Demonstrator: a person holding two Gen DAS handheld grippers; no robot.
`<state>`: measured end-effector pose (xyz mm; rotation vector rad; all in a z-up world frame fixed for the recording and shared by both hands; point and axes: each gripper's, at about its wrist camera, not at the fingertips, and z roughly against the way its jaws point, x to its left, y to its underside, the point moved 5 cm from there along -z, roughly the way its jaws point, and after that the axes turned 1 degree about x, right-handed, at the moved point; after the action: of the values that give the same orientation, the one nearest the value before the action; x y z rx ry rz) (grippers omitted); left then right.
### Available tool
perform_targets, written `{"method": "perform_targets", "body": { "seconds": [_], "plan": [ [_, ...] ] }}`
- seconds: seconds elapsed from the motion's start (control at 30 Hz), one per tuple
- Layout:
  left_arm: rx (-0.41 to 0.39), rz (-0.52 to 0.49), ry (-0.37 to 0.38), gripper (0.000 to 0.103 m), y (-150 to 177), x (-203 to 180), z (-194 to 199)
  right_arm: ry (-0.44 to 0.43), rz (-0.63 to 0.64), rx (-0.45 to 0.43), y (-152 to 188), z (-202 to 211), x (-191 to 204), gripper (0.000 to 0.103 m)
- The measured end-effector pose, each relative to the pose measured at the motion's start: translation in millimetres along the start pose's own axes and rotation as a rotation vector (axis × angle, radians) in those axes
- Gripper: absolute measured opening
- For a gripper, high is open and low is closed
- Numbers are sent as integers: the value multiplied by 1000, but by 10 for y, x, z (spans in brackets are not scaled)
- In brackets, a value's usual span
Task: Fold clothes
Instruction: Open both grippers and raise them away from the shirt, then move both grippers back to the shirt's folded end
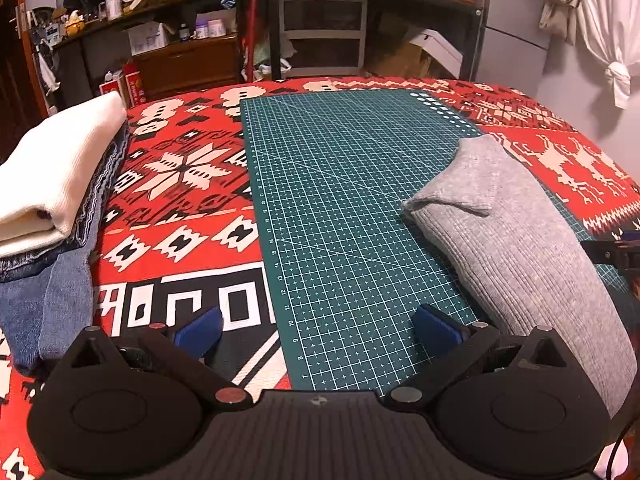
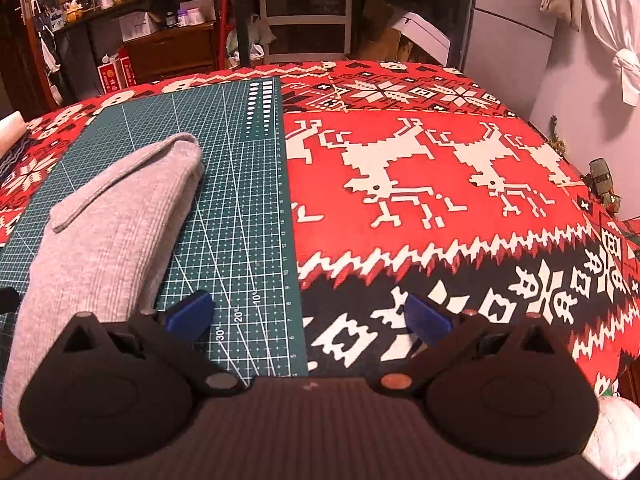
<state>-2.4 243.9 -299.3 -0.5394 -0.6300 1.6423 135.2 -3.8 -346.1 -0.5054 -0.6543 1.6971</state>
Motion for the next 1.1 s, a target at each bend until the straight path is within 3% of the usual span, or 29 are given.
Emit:
{"method": "perform_targets", "body": {
  "seconds": [0.13,0.17,0.23,0.27,0.37,0.47,0.53,0.7,0.8,1.1],
  "plan": [
    [37,2,15,102,-49,-8,-18,-40,17,-4,-29,-3,-34,101],
    [49,4,23,98,-64,-9,-21,-56,13,-9,-38,15,-51,100],
    [70,27,34,92,-98,-4,3,-97,-12,-38,-72,93,-94,88],
    [75,48,50,86,-112,-17,3,-123,-26,-56,-94,145,-110,88],
    [86,111,103,83,-154,-60,-4,-221,-71,-118,-163,322,-145,81],
    [97,175,156,76,-199,-104,-9,-350,-119,-126,-191,374,-107,67],
    [105,217,191,67,-229,-133,-12,-437,-183,-80,-168,277,-69,50],
    [123,323,279,48,-309,-205,-17,-504,-244,-20,-117,57,47,28],
    [134,386,332,47,-359,-247,-17,-533,-288,-9,-147,-36,67,28],
    [144,401,325,45,-379,-256,-118,-516,-301,15,-184,-235,180,26]
  ]
}}
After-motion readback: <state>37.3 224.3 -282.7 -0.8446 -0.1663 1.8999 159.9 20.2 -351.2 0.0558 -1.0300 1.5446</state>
